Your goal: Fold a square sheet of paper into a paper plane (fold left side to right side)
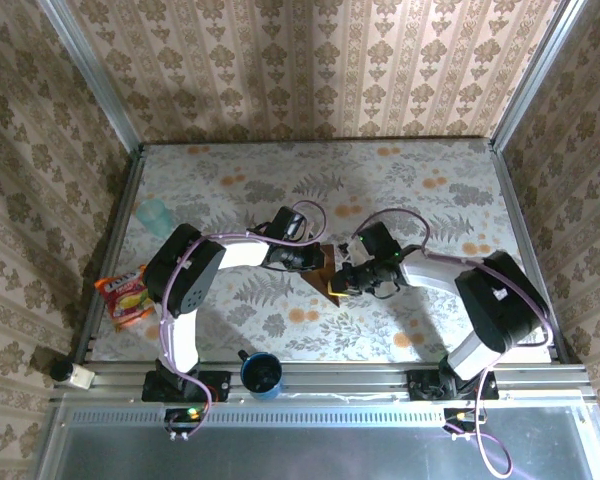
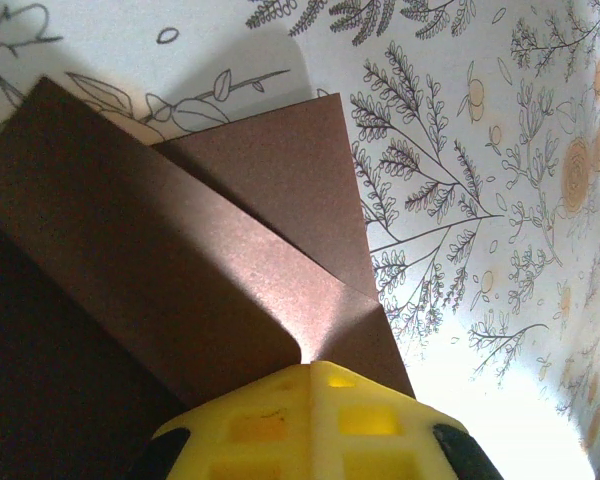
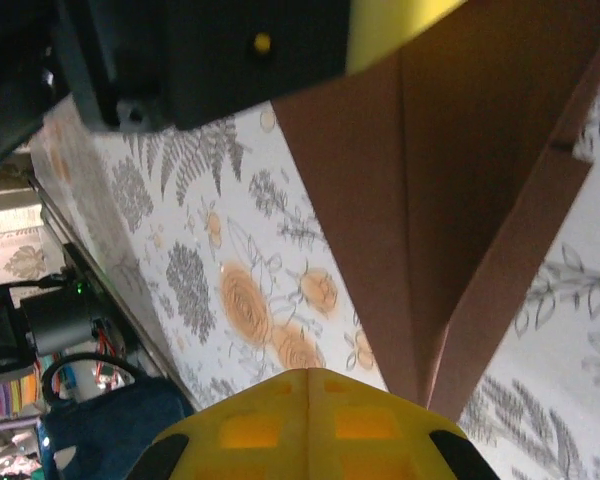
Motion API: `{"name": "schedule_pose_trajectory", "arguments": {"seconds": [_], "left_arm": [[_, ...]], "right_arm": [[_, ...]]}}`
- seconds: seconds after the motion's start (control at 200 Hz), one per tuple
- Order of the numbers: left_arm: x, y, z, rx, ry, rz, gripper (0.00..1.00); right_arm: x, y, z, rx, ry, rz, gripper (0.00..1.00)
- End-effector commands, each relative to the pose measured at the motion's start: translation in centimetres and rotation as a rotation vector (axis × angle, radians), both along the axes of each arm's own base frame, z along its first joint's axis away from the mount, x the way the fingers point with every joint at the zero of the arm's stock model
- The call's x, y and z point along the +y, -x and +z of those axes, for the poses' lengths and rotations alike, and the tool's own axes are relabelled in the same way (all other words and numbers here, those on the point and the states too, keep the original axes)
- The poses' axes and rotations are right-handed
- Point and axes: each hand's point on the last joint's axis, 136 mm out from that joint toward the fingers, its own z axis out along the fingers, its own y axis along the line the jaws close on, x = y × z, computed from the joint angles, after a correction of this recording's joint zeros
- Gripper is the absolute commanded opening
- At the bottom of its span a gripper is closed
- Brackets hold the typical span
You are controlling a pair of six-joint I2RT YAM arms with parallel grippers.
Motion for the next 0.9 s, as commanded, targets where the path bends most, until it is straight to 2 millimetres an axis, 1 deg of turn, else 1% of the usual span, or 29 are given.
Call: {"name": "schedule_pose_trajectory", "arguments": {"seconds": [0.0, 0.135, 0.3, 0.715, 0.805, 0.895], "left_arm": [[2.9, 1.4, -3.8, 0.082, -0.162, 0.044, 0.00], [2.8, 1.4, -3.8, 0.081, -0.161, 0.042, 0.00], [2.8, 1.3, -3.6, 0.078, -0.159, 0.043, 0.00], [2.8, 1.0, -3.1, 0.065, -0.153, 0.045, 0.00], [2.6, 0.7, -2.4, 0.046, -0.135, 0.043, 0.00], [2.1, 0.1, -0.8, 0.004, -0.092, 0.039, 0.00]], "right_arm": [[0.4, -1.4, -0.2, -0.019, 0.008, -0.016, 0.00], [-0.3, -1.6, -1.6, -0.008, 0.073, -0.021, 0.00], [-1.3, -1.1, -3.4, 0.025, 0.149, -0.023, 0.00], [-3.3, 0.6, -5.9, 0.074, 0.257, -0.017, 0.00], [-3.6, 1.1, -6.4, 0.089, 0.268, -0.013, 0.00], [-4.2, 1.8, -7.3, 0.108, 0.293, -0.008, 0.00]]}}
